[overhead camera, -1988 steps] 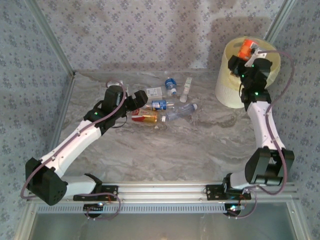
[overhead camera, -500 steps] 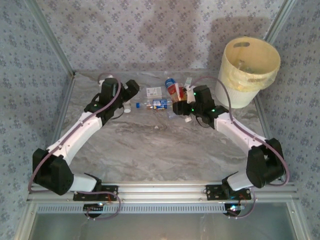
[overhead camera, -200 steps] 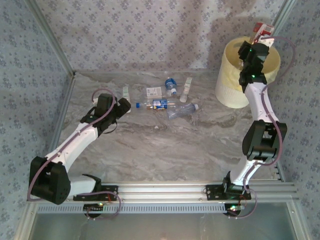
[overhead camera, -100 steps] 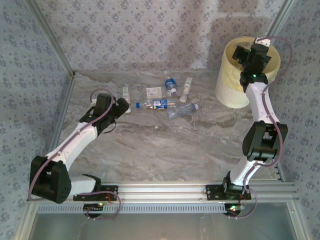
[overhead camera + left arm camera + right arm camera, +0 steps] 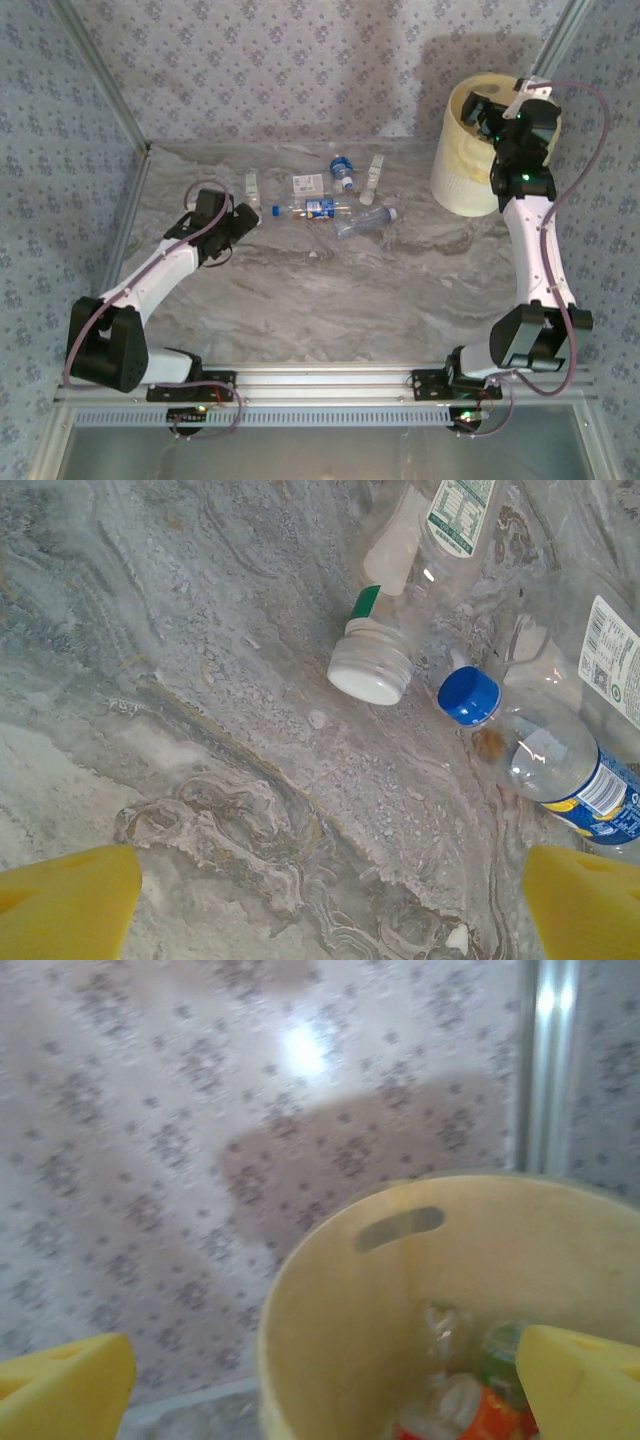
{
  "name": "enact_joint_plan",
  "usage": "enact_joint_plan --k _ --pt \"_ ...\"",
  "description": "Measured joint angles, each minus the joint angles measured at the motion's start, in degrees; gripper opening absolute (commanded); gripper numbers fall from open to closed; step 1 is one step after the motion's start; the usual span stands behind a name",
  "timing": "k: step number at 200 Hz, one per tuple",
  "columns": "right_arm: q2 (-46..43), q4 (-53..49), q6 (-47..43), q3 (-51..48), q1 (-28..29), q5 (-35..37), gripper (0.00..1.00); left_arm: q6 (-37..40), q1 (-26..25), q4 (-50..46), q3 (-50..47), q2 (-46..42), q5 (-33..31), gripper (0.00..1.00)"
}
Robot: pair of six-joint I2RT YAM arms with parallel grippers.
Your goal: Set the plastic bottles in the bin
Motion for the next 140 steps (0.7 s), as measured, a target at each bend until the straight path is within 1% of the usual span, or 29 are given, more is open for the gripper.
enact_joint_plan --k 24,46,65,86,114,120,125,140 --pt "-0.92 -2.64 -0.85 -2.01 2.86 -5.46 1.0 -0.02 0.0 0.02 0.0 0.28 0.42 0.98" --pt "-0.74 -5.95 -2.05 -3.76 7.61 -7.45 1.0 -0.02 0.0 0.04 0.0 0.39 0.42 0.98" --pt "0.04 -7.85 -3.45 -5.62 12.7 -6.71 0.99 0.0 0.0 0.17 0.0 0.39 0.42 0.98" --pt "2.64 -10.69 -1.68 -6.8 17.53 -3.1 1.0 0.07 0.0 0.22 0.0 0.39 0.37 0.98" --pt "5.09 -12.96 9.55 -11.41 21.59 3.13 1.0 0.26 0.02 0.2 -0.02 0.33 -0.35 0.98" --pt "5.66 -13.64 12.85 -12.52 22.6 4.42 1.0 0.24 0.11 0.2 -0.02 0.33 -0.46 0.98" --pt "6.27 -14.34 15.85 -13.11 23.47 5.57 0.98 0.24 0.17 0.22 -0.04 0.33 -0.5 0.98" --pt "9.05 -17.66 24.92 -12.59 26.12 8.39 0.97 0.26 0.55 0.2 -0.13 0.33 -0.48 0.98"
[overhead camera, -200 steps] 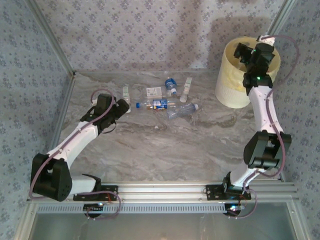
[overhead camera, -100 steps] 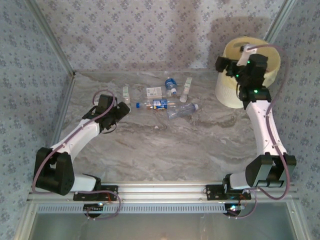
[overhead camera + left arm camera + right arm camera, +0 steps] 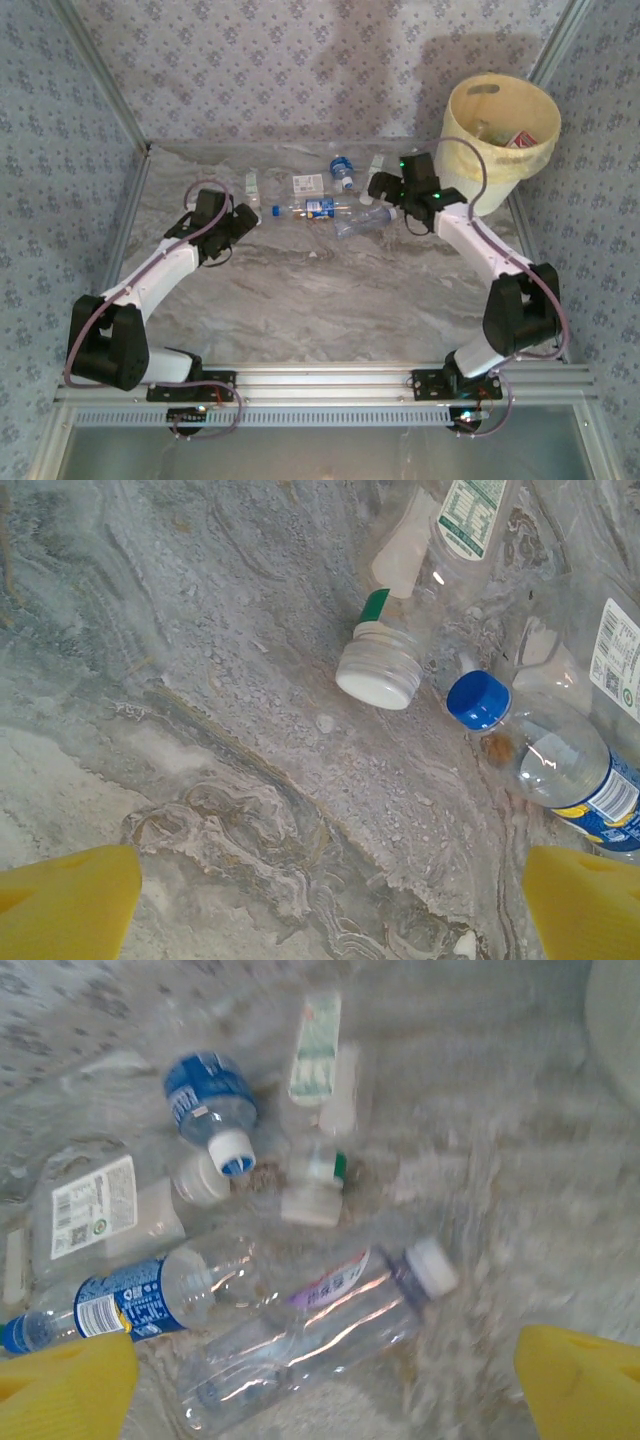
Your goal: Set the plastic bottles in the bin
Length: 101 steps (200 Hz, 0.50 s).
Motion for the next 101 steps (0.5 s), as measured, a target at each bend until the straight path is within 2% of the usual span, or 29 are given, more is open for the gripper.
enact_joint_plan --k 19,55,101 --pt "5.03 -4.66 9.84 3.54 3.15 2.03 0.98 -0.02 0.37 0.0 -0.04 0.0 0.02 0.98" --pt "10.91 -7.02 25.14 6.73 7.56 5.7 0.97 0.07 0.74 -0.04 -0.55 -0.02 0.07 0.98" --pt "14.56 -6.56 35.32 7.39 8.09 6.6 0.97 0.63 2.08 -0.11 -2.51 -0.87 0.24 0.98"
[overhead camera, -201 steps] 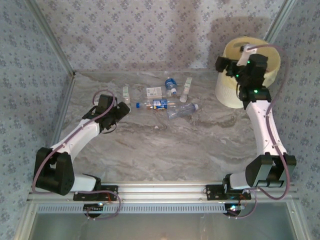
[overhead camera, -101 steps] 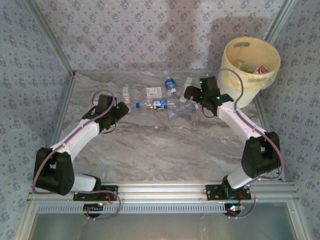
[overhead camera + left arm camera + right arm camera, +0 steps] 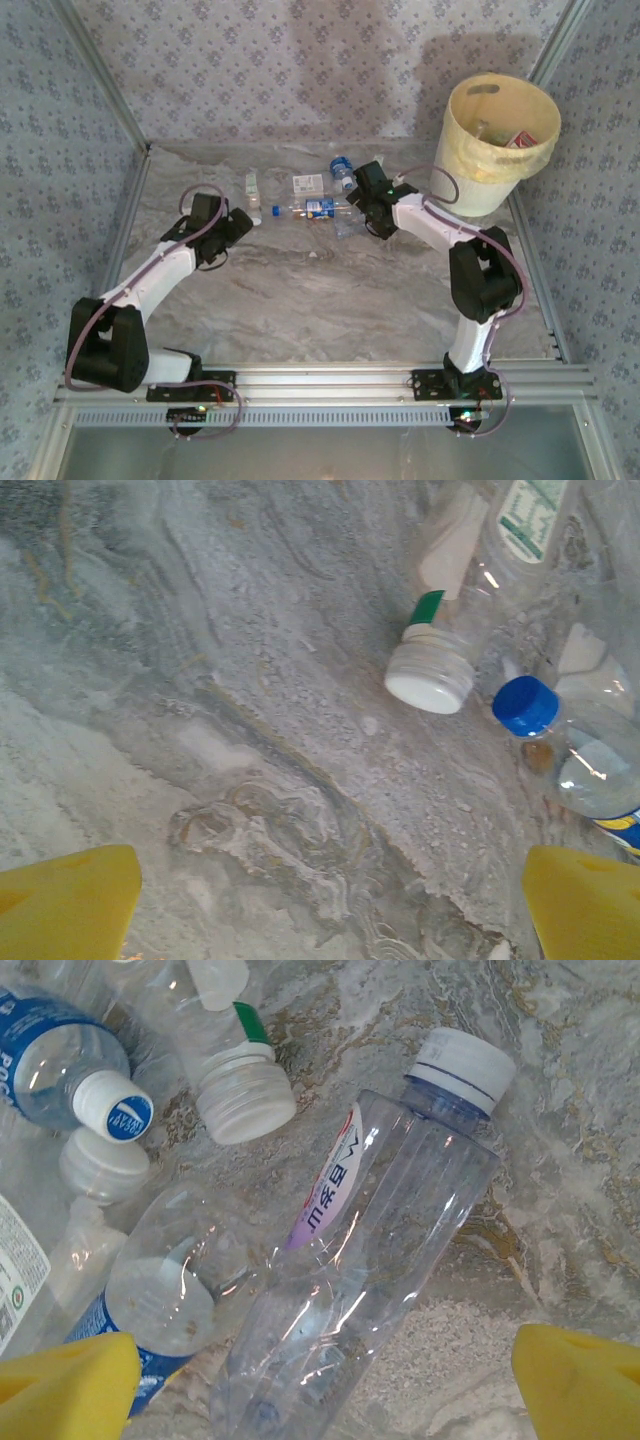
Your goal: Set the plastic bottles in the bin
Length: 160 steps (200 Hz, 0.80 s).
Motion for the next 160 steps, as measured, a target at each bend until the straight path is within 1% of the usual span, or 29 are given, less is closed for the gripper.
enact_joint_plan --k 27,49,77,95,105,132,160 --pt "0.96 3.1 4.22 -0.83 0.0 0.48 0.95 -0.02 1.27 0.17 -1.31 -0.04 0.48 0.98" --pt "3.67 4.9 6.19 -0.76 -0.22 0.74 0.93 -0.02 1.95 0.2 -1.68 0.02 0.92 0.98" --pt "7.8 4.9 7.45 -0.63 -0.74 0.61 0.91 -0.02 2.36 0.72 -1.68 0.31 1.97 0.98" --pt "8.41 4.55 8.17 -1.18 -0.87 0.68 0.89 -0.02 2.4 1.07 -1.75 0.37 2.16 0.98" --pt "8.37 4.55 8.46 -1.51 -0.98 0.76 0.85 -0.02 2.4 1.38 -1.84 0.39 2.19 0.98" --pt "8.02 4.7 8.52 -3.69 -1.46 0.83 0.78 -0.04 2.4 1.46 -1.99 0.72 2.4 0.98" --pt "3.17 8.74 6.38 -11.43 -2.25 0.76 0.7 -0.04 2.4 1.49 -2.01 0.72 2.56 0.98"
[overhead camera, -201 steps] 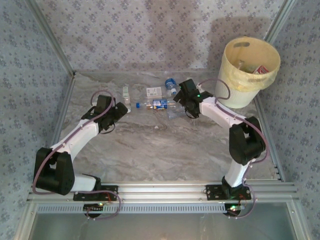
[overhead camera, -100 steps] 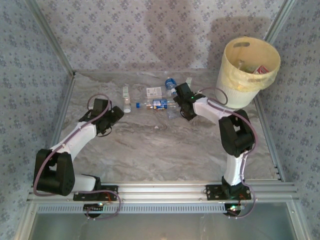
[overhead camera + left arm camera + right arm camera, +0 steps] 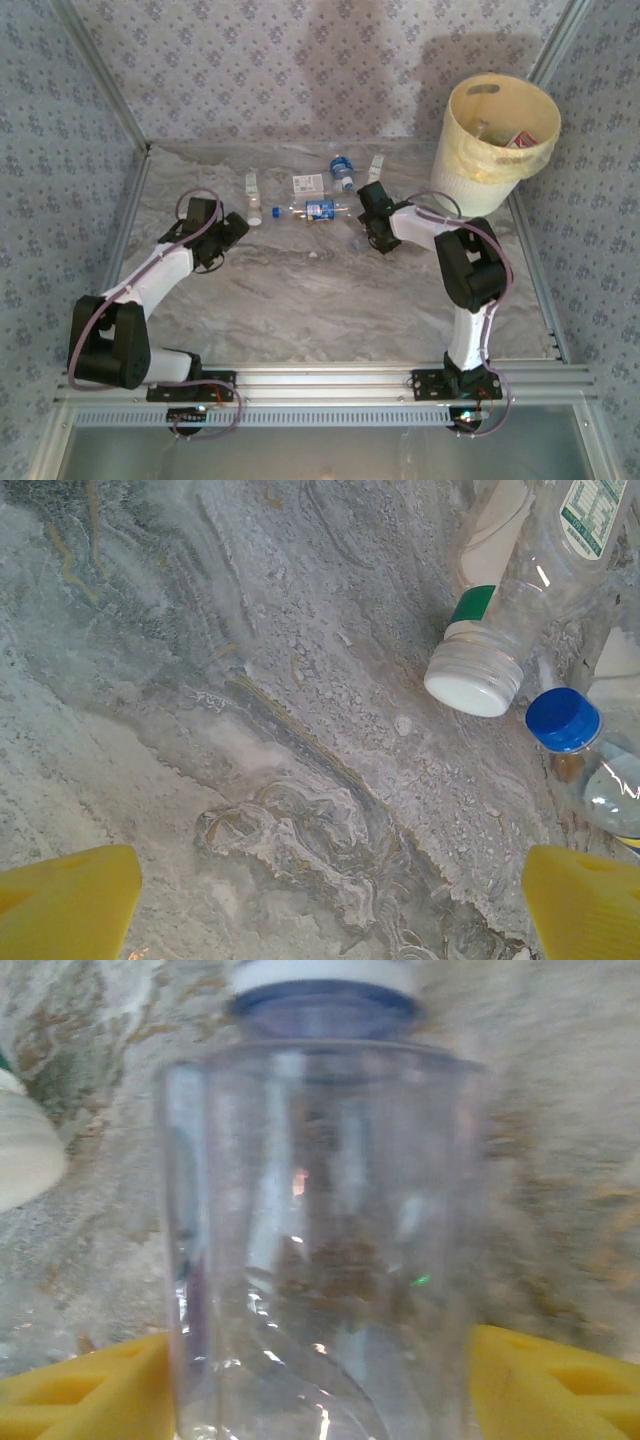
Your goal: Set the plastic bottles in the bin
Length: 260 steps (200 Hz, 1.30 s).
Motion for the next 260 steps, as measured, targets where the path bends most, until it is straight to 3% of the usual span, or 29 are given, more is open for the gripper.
enact_joint_plan --k 56,94,127,211,260 --pt "-9.42 5.33 -8.94 -13.42 -2.12 0.24 0.54 0.0 0.0 0.13 0.0 0.81 0.9 0.98" --pt "-15.45 8.92 -19.08 -18.38 -3.39 -1.05 0.52 0.0 0.0 0.2 0.0 0.81 1.33 0.98" --pt "-20.11 13.84 -28.41 -20.52 -3.39 -4.22 0.37 0.0 0.0 0.22 0.0 0.81 2.23 0.98" --pt "-34.75 25.51 -44.76 -23.43 -4.09 -9.57 0.35 -0.02 0.0 0.2 0.0 0.81 2.6 0.98" --pt "-40.89 27.54 -52.87 -18.69 -7.37 -10.99 0.35 -0.04 0.0 0.22 0.0 0.81 2.6 0.98"
